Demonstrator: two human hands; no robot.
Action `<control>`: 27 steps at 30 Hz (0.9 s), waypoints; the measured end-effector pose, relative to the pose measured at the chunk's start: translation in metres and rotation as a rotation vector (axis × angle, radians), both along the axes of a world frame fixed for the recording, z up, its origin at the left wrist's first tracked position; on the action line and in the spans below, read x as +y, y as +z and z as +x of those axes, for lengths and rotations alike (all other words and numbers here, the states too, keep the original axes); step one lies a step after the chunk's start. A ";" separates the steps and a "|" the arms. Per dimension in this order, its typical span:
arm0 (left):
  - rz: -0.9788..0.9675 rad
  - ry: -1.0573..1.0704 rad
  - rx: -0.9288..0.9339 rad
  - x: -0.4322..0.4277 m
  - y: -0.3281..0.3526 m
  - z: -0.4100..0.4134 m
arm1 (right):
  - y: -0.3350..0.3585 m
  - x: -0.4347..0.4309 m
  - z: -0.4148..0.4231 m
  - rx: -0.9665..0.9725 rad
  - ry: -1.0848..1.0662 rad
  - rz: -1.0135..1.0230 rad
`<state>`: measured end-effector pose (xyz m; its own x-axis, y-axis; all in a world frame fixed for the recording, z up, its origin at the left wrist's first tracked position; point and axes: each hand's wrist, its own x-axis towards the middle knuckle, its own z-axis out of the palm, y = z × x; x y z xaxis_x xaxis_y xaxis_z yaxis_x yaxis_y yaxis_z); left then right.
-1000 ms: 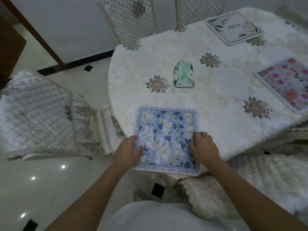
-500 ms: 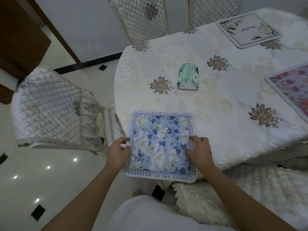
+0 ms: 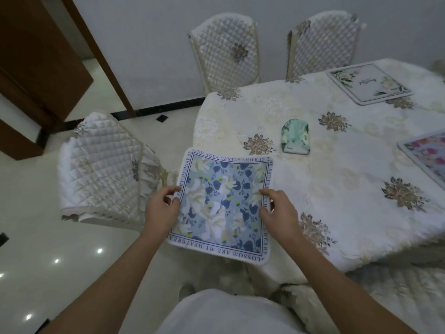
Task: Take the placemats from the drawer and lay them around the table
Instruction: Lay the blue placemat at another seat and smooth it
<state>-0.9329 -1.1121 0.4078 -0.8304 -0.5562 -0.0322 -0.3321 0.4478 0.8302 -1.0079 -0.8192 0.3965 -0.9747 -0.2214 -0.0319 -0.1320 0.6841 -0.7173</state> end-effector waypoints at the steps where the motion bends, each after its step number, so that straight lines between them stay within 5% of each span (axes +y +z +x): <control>1: -0.006 -0.002 0.011 -0.018 0.004 0.001 | 0.004 -0.018 0.000 0.016 0.002 -0.011; 13: -0.028 -0.025 0.047 -0.189 0.039 0.006 | 0.033 -0.194 0.013 0.035 -0.022 -0.062; 27: -0.090 -0.182 0.042 -0.166 0.047 -0.095 | 0.029 -0.146 -0.049 0.029 -0.130 -0.048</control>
<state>-1.0283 -1.2783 0.4552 -0.9171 -0.3957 0.0476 -0.2049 0.5707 0.7952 -1.0573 -0.9652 0.4259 -0.9956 -0.0940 0.0039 -0.0654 0.6617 -0.7470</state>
